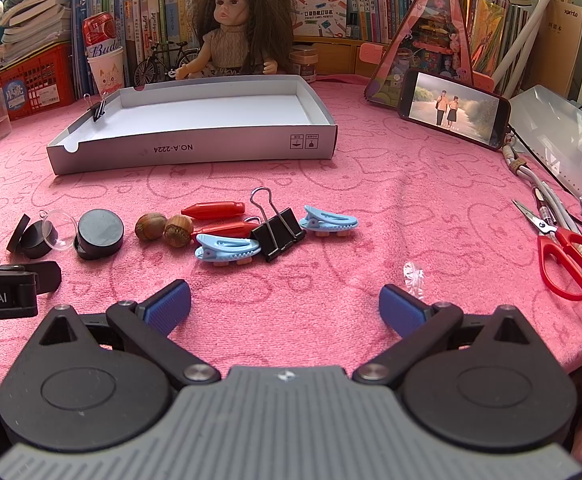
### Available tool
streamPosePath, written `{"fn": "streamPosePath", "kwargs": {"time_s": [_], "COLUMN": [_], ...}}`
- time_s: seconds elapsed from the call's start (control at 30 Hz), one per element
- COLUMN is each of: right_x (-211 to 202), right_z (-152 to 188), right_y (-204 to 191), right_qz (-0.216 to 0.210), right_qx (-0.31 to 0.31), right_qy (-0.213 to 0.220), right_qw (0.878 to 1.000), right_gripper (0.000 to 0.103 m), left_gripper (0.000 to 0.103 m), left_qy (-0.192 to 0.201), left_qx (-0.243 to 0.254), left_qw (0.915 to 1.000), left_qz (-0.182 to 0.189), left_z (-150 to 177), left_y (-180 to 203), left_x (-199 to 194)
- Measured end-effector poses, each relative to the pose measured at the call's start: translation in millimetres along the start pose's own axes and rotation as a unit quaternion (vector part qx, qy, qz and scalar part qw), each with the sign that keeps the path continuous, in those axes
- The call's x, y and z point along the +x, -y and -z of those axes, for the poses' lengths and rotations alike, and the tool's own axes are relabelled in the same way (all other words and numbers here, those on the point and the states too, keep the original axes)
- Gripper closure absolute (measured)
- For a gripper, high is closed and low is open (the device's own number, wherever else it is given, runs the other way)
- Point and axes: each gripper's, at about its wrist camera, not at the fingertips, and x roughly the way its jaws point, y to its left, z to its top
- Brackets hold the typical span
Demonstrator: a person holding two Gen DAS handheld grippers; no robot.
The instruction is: Organize rigid objects
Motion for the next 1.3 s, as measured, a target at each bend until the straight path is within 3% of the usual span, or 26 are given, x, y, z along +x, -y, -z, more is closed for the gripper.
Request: {"fn": "streamPosePath", "kwargs": {"time_s": [0.8,1.3], "right_x": [-2,-4], "right_z": [1,12], "right_y": [-1,-2], "right_qz": [0.003,0.004], "right_qx": [0.003,0.007], "right_qy": [0.005,0.04], "right_qw": [1.0,0.999], "right_gripper": [0.0,0.0], "left_gripper": [0.0,0.0], "left_qy": [0.008,0.018], "left_qx": [0.004,0.004], "left_qw": [1.0,0.9998], "left_qz": [0.001,0.004], "left_z": [-1,2], "left_y": [-5,-5], "left_x": [-4,-4]}}
